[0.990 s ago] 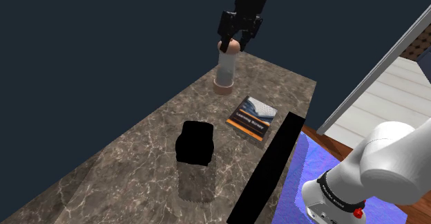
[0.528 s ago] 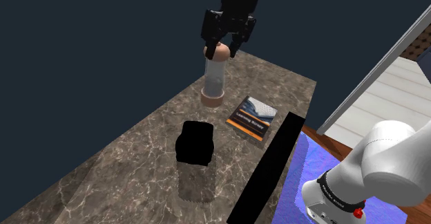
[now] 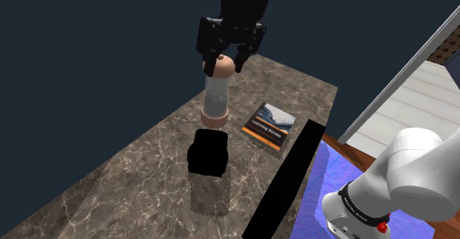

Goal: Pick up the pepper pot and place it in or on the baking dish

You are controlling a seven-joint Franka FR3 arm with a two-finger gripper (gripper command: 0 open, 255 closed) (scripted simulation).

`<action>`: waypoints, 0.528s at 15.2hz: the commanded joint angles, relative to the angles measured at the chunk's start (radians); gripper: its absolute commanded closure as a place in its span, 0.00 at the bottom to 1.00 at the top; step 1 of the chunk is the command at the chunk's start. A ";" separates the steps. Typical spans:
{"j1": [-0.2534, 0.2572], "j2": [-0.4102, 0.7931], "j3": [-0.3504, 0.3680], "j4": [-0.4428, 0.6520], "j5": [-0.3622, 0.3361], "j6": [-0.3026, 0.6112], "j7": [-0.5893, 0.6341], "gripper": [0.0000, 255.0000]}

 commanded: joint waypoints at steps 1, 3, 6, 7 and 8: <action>0.002 -0.004 0.003 -0.028 0.003 0.025 0.000 1.00; 0.003 -0.008 0.005 -0.059 0.005 0.052 -0.004 1.00; 0.005 -0.012 0.007 -0.103 0.009 0.091 -0.010 1.00; 0.005 -0.013 0.008 -0.117 0.010 0.105 -0.012 1.00; 0.006 -0.014 0.009 -0.131 0.011 0.118 -0.014 1.00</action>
